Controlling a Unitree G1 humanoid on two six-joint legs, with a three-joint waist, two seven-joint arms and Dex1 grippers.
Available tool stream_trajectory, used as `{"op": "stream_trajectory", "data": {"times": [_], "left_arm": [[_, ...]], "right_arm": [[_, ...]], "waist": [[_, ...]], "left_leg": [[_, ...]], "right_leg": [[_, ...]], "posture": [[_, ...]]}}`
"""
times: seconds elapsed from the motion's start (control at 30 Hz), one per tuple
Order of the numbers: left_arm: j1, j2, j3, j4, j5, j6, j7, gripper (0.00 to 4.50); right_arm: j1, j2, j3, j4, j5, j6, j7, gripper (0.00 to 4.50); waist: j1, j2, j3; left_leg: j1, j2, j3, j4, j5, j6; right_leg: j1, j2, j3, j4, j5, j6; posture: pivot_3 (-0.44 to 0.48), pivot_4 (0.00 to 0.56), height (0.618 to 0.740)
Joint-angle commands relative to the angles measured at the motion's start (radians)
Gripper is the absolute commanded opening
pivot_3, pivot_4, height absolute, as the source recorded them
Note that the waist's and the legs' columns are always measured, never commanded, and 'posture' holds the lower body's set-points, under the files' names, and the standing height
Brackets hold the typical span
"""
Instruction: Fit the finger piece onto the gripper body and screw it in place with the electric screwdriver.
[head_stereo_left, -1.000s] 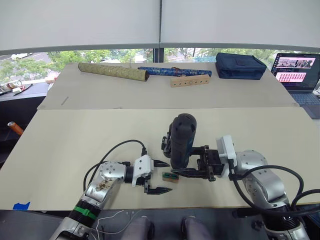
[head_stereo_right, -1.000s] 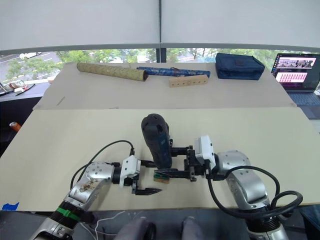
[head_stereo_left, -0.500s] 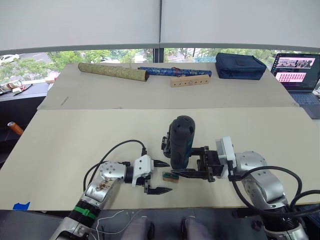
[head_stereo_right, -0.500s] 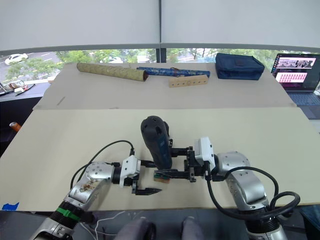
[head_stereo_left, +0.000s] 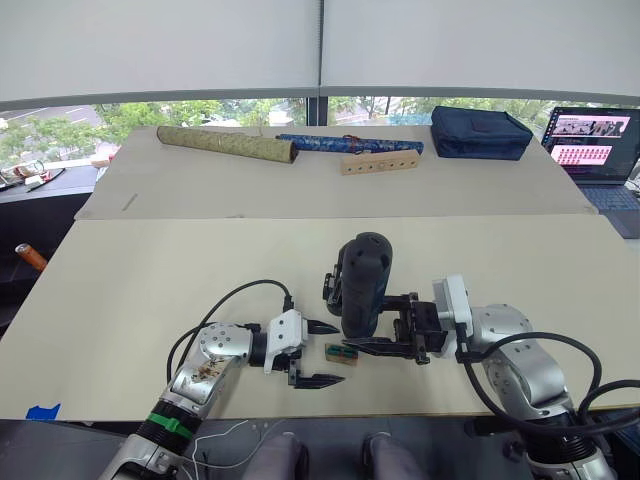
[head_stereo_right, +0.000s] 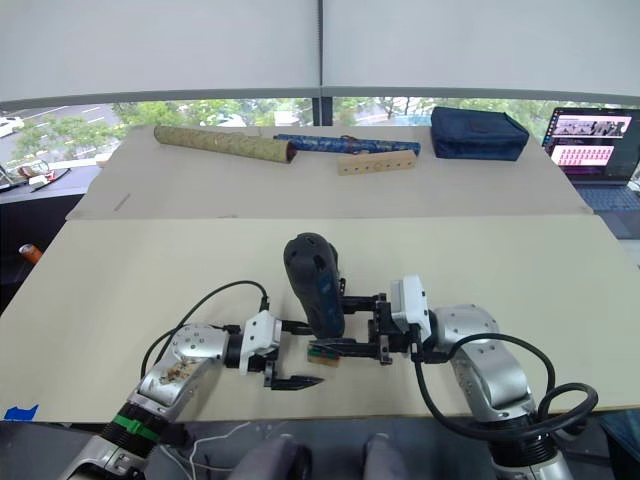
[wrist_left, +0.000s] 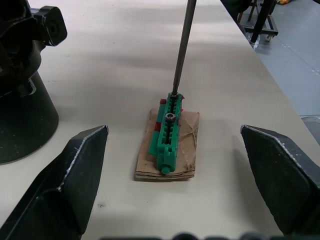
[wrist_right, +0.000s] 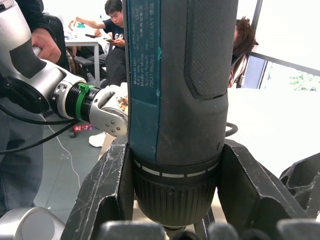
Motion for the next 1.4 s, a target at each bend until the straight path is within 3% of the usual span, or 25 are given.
{"op": "stream_trajectory", "data": {"times": [0.03,1.0,1.4], "left_arm": [[0.022,-0.003,-0.016,0.023,0.007,0.013,0.002,4.50],[0.053,0.039,0.033,-0.048,-0.027,0.027,0.002,4.50],[0.107,0.098,0.187,-0.233,-0.231,0.112,-0.023,4.50]], "right_arm": [[0.010,0.001,-0.006,-0.005,0.010,-0.018,0.001,1.90],[-0.029,-0.017,-0.071,-0.104,0.134,0.041,-0.033,1.90],[-0.093,-0.082,-0.160,-0.181,0.264,0.160,-0.089,1.90]], "waist": [[0.000,0.000,0.000],[-0.011,0.000,0.000],[-0.011,0.001,0.002]], "left_leg": [[0.000,0.000,0.000,0.000,0.000,0.000],[-0.002,0.001,0.000,-0.002,0.000,0.000],[-0.003,0.002,0.000,-0.002,0.000,-0.001]], "right_leg": [[0.000,0.000,0.000,0.000,0.000,0.000],[-0.001,-0.002,0.000,-0.001,0.000,0.000],[-0.002,-0.002,0.000,-0.002,0.000,0.000]], "posture": [[0.000,0.150,0.740],[0.000,0.150,0.740],[0.000,0.150,0.740]]}}
